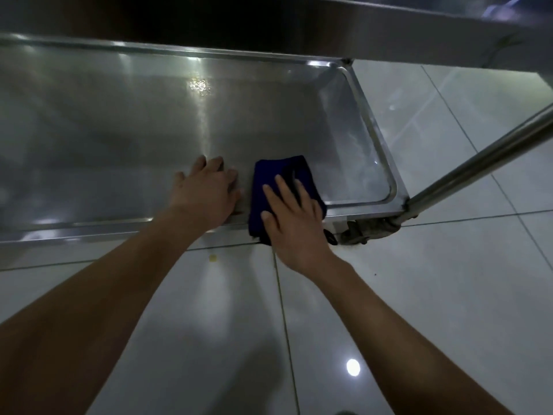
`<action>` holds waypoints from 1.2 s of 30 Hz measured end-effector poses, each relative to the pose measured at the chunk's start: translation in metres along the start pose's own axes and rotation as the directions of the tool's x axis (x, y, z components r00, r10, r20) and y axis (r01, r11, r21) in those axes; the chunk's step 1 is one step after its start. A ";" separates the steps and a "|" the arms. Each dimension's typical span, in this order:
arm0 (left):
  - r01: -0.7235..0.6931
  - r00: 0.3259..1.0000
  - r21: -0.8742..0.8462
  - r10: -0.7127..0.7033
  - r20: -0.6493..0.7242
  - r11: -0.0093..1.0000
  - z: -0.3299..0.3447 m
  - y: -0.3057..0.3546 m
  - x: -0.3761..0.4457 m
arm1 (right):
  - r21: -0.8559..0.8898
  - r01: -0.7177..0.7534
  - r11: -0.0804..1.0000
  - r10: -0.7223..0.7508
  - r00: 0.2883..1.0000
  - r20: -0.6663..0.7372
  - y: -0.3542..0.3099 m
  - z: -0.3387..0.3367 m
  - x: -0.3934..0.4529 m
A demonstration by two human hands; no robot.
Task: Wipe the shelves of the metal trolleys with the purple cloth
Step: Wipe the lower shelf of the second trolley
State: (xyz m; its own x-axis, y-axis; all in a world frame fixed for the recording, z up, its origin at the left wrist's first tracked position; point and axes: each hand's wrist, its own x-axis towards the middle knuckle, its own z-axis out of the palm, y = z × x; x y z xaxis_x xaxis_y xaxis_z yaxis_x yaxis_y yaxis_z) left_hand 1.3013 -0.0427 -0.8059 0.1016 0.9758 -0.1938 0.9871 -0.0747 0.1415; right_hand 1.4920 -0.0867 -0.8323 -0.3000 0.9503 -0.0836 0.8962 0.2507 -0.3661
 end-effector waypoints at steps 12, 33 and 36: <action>-0.045 0.998 -0.068 0.048 0.044 0.997 -0.017 -0.038 -0.051 | -0.235 0.130 0.963 -0.158 0.982 -0.103 -0.014 0.009 -0.015; -0.117 0.919 -0.045 0.126 0.373 0.992 -0.193 0.004 -0.169 | 0.152 -0.197 0.969 0.179 0.976 0.126 -0.107 -0.165 -0.102; -0.171 0.906 -0.049 0.177 0.386 0.984 -0.250 0.020 -0.194 | 0.105 -0.236 0.966 0.218 0.962 0.164 -0.133 -0.219 -0.138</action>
State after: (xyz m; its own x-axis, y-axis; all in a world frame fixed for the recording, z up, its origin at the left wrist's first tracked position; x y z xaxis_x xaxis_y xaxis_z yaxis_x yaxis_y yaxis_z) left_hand 1.2709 -0.1822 -0.5228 0.3142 0.7910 -0.5249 0.9479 -0.2305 0.2200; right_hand 1.4860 -0.2106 -0.5691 -0.1471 0.9387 -0.3118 0.9023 -0.0017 -0.4311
